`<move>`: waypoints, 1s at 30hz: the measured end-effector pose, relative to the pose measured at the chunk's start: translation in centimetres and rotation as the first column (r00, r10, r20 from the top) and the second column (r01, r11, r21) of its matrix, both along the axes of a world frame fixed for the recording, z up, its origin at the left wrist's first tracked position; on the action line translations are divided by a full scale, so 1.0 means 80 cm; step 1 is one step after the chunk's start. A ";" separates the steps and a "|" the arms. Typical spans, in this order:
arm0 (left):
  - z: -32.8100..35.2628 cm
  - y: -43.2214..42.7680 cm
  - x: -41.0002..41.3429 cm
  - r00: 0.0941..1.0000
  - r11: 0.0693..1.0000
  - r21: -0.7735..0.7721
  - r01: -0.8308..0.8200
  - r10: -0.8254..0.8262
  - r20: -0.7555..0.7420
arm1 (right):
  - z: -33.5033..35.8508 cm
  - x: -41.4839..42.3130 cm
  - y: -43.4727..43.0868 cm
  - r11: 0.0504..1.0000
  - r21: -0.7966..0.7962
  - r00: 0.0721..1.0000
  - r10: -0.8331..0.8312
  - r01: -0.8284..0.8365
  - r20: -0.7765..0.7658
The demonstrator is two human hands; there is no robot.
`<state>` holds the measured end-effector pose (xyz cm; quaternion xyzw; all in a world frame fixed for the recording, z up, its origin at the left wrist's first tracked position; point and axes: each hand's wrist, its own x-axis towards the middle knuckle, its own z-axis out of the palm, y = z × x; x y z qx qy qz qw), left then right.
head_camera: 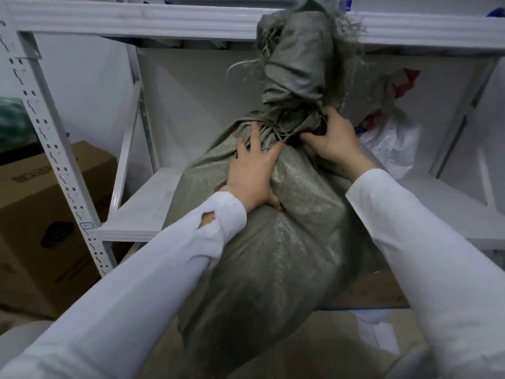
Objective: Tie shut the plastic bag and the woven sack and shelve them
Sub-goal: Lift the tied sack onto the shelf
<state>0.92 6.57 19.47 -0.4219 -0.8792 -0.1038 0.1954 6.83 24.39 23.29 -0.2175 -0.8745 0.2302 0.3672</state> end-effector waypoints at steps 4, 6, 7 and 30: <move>0.013 0.028 -0.015 0.999 1.000 0.028 0.002 -0.004 0.051 | -0.003 0.035 -0.027 0.958 -0.206 0.965 0.229 -0.200 0.125; 0.018 0.050 -0.018 0.999 0.999 0.050 -0.011 0.009 0.046 | -0.007 0.047 -0.037 0.976 -0.126 0.899 0.211 -0.176 0.384; 0.019 0.060 -0.019 0.999 0.999 0.051 -0.015 0.012 0.046 | -0.009 0.052 -0.041 0.987 -0.039 0.848 0.153 -0.155 0.507; 0.030 0.068 -0.058 0.961 0.969 0.092 0.229 -0.240 0.139 | -0.043 0.025 -0.052 0.854 0.498 0.864 -0.358 0.150 0.354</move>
